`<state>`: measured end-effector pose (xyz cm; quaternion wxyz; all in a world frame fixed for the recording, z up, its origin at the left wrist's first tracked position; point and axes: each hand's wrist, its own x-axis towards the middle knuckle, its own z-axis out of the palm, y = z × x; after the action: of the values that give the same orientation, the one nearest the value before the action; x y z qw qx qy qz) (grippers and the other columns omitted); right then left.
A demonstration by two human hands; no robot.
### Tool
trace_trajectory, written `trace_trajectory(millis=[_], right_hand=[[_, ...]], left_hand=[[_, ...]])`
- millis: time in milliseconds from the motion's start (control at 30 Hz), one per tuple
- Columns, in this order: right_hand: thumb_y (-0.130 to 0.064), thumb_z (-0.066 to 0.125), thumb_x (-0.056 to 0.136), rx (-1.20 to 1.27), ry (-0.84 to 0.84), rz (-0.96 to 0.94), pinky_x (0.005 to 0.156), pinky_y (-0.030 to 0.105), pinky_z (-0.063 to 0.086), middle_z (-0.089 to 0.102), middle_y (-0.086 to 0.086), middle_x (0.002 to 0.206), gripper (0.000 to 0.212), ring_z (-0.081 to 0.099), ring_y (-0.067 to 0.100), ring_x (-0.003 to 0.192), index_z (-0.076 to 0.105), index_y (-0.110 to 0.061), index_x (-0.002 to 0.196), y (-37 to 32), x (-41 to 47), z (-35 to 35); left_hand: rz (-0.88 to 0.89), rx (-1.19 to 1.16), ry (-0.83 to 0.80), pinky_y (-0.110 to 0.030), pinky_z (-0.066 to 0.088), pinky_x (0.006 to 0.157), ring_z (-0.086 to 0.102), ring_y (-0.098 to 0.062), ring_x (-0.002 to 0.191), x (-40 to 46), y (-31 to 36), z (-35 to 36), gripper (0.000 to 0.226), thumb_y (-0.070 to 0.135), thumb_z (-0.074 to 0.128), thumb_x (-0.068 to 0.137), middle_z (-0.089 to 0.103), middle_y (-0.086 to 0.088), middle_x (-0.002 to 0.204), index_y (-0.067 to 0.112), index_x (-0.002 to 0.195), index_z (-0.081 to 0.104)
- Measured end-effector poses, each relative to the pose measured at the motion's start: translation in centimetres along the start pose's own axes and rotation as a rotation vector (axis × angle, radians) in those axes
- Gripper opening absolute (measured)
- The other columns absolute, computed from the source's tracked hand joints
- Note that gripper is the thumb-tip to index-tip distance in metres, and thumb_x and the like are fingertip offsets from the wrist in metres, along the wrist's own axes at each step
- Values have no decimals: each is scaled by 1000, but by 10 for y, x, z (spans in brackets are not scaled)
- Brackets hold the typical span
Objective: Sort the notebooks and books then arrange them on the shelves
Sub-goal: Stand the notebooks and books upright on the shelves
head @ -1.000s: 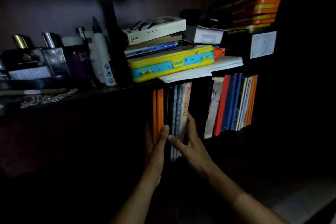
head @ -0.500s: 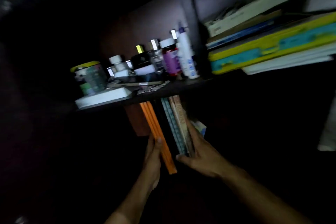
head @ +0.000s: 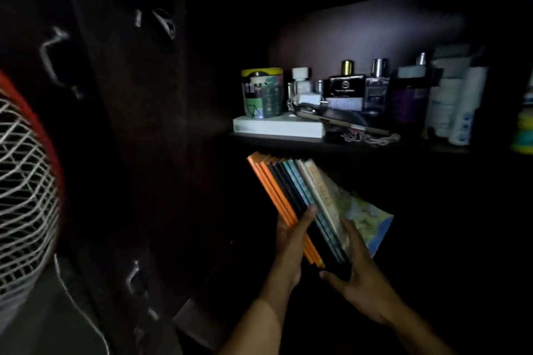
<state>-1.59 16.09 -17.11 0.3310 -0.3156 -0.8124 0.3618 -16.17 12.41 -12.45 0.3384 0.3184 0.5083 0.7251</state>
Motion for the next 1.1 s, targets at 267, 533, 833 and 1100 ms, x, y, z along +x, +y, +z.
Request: trace_trajectory(millis=[267, 533, 833, 1100], right_hand=[[-5, 80, 74, 168, 55, -105, 109, 39, 47, 40, -5, 146, 92, 46, 3, 134, 28, -42, 140, -15, 83, 50], [6, 90, 63, 320, 155, -89, 78, 6, 50, 50, -22, 130, 93, 54, -13, 114, 44, -34, 134, 10, 106, 42], [-52, 94, 53, -49, 208, -34, 101, 42, 48, 43, -4, 145, 115, 45, 23, 129, 31, -32, 147, 4, 100, 52], [-59, 83, 69, -198, 202, -34, 100, 42, 48, 37, 5, 151, 110, 45, 29, 132, 18, -28, 153, -5, 98, 60]], left_hand=[[182, 207, 6, -18, 51, 87, 67, 1, 106, 51, 13, -71, 56, 44, 81, 75, 71, 22, 113, 36, 126, 59], [117, 323, 65, -40, 34, 118, 37, -18, 144, 60, 7, -64, 136, 99, 62, 44, 39, 7, 157, 28, 155, 34], [274, 392, 98, -32, 34, 114, 38, -9, 143, 68, 5, -56, 124, 102, 53, 51, 39, 18, 155, 37, 154, 28], [445, 463, 151, -37, 37, 114, 47, -12, 137, 77, 7, -53, 61, 73, 25, 96, 41, 16, 155, 51, 153, 15]])
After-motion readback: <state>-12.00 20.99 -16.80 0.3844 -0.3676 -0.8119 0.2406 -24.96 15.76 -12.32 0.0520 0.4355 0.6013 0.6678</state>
